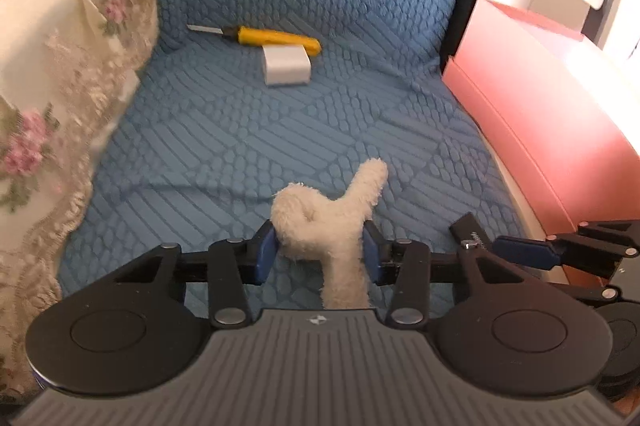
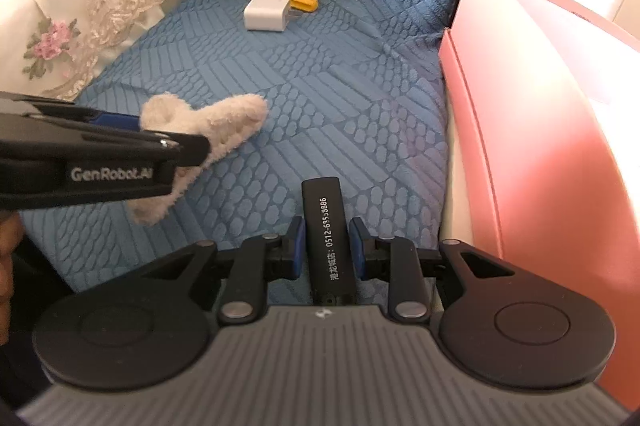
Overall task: Organize rigid objects
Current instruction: 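Lift the brush with the left tool while the right tool lifts the USB stick, then carry the brush into the pink box with the left tool while the right tool carries the USB stick in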
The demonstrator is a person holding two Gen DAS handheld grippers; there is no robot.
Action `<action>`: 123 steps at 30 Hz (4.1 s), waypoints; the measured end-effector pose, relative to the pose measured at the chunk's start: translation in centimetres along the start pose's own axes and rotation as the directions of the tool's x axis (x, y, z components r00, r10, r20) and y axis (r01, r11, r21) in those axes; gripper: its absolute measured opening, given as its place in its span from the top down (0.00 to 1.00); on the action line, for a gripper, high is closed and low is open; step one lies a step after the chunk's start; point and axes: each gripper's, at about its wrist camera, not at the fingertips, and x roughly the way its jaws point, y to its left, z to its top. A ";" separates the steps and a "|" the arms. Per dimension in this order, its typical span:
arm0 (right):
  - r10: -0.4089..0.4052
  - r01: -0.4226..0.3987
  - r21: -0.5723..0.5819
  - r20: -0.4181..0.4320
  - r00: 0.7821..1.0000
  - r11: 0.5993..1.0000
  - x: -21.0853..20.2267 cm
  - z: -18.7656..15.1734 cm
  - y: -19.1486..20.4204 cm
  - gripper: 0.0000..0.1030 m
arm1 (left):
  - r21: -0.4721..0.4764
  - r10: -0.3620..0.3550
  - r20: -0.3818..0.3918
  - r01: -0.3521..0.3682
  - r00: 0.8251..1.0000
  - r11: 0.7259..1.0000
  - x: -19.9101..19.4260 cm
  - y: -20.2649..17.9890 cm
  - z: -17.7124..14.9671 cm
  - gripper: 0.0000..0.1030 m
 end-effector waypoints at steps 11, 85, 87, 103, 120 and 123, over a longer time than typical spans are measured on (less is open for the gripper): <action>0.000 -0.004 0.058 0.060 0.998 0.998 -2.5 0.7 -1.0 0.77 | -0.144 -0.093 0.054 0.100 0.994 0.985 -3.1 1.5 1.1 0.51; 0.066 -0.070 0.164 0.030 0.997 0.984 0.8 1.4 -0.7 0.72 | -0.257 -0.106 0.017 0.107 0.994 0.960 -1.0 3.3 0.1 0.51; 0.055 -0.062 0.162 0.050 0.997 0.985 1.0 1.7 -0.8 0.72 | -0.258 -0.108 0.016 0.108 0.994 0.960 -0.9 3.4 0.1 0.51; -0.006 0.001 0.084 0.066 0.998 0.996 0.6 1.7 -0.8 0.74 | -0.237 -0.105 0.017 0.106 0.994 0.966 -0.9 3.1 0.1 0.51; 0.082 -0.100 0.136 0.134 0.988 0.986 -8.9 -0.2 -2.9 0.74 | -0.218 -0.130 0.062 0.141 0.990 0.966 -7.4 -1.8 0.1 0.51; 0.088 -0.112 0.153 0.157 0.984 0.982 -10.8 -0.2 -3.8 0.74 | -0.213 -0.135 0.078 0.148 0.988 0.966 -9.1 -3.1 0.9 0.51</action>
